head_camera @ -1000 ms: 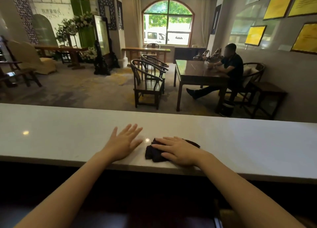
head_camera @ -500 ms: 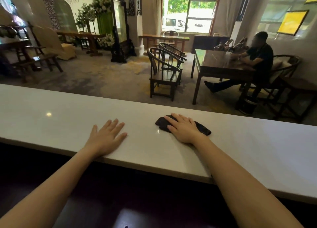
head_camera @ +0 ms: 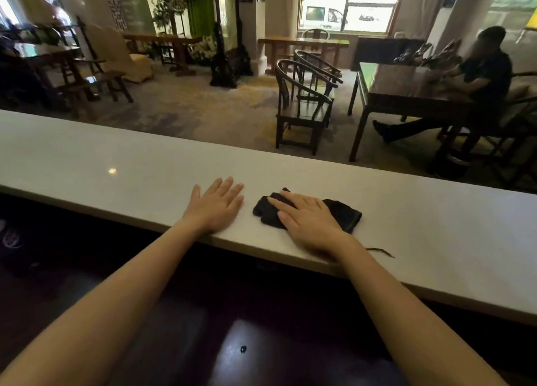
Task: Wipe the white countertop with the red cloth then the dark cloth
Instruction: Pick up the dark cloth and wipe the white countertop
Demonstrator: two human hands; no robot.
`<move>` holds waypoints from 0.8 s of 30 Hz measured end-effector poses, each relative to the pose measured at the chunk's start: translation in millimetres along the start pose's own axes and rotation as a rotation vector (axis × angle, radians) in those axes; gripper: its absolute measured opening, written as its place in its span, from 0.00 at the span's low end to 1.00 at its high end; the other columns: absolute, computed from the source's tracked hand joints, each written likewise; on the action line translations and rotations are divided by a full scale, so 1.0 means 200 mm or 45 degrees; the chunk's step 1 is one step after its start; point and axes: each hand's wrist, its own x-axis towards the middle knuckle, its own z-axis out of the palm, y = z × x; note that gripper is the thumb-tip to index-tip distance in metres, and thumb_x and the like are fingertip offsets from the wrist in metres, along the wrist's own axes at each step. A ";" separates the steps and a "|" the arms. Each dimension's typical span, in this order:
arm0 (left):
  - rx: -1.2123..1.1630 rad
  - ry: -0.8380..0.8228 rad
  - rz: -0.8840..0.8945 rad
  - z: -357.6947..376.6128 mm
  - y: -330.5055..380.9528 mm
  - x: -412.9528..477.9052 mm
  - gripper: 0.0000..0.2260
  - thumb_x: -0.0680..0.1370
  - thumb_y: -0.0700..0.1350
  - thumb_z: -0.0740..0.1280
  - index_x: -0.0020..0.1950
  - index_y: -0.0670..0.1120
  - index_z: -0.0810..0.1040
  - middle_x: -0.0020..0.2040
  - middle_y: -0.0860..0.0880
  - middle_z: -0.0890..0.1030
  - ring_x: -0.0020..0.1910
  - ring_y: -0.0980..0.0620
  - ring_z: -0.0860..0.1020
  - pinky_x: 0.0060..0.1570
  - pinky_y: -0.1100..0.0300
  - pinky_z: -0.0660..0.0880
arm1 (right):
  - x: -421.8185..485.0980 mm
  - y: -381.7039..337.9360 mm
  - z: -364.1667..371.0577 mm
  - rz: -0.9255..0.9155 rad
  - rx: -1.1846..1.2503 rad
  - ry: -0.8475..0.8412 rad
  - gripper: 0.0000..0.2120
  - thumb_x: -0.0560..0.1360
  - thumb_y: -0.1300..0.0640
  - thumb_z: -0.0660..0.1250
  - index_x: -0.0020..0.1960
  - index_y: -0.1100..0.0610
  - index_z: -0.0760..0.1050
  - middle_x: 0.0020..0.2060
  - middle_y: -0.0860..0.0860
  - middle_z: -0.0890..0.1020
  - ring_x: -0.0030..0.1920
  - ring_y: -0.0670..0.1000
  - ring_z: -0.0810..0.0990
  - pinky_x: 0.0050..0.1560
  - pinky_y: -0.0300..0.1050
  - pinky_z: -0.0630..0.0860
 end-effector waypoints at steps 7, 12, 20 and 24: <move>-0.026 0.036 0.002 0.01 0.00 0.00 0.23 0.78 0.59 0.41 0.73 0.59 0.48 0.76 0.54 0.47 0.74 0.53 0.44 0.69 0.38 0.40 | -0.40 -0.08 0.02 -0.115 -0.101 0.119 0.21 0.80 0.46 0.47 0.72 0.38 0.49 0.74 0.45 0.55 0.71 0.49 0.53 0.69 0.47 0.48; -0.026 0.026 0.020 -0.01 0.01 -0.01 0.22 0.78 0.58 0.41 0.73 0.58 0.47 0.76 0.53 0.46 0.74 0.53 0.43 0.69 0.39 0.39 | -0.20 0.06 -0.01 -0.079 -0.116 0.066 0.21 0.79 0.44 0.47 0.71 0.37 0.48 0.74 0.45 0.55 0.71 0.50 0.55 0.70 0.49 0.49; -0.014 0.019 0.026 -0.01 0.00 -0.01 0.23 0.77 0.60 0.40 0.72 0.59 0.44 0.76 0.54 0.44 0.73 0.54 0.41 0.68 0.40 0.37 | 0.60 0.22 0.00 0.050 -0.079 0.078 0.21 0.79 0.44 0.47 0.72 0.40 0.50 0.74 0.48 0.55 0.72 0.55 0.54 0.70 0.58 0.49; -0.017 0.020 0.013 0.01 0.00 0.00 0.25 0.75 0.62 0.38 0.71 0.60 0.43 0.76 0.55 0.43 0.73 0.54 0.40 0.67 0.39 0.36 | 0.85 0.20 0.02 0.088 -0.069 0.108 0.21 0.79 0.45 0.47 0.72 0.40 0.51 0.75 0.48 0.55 0.72 0.55 0.54 0.70 0.59 0.49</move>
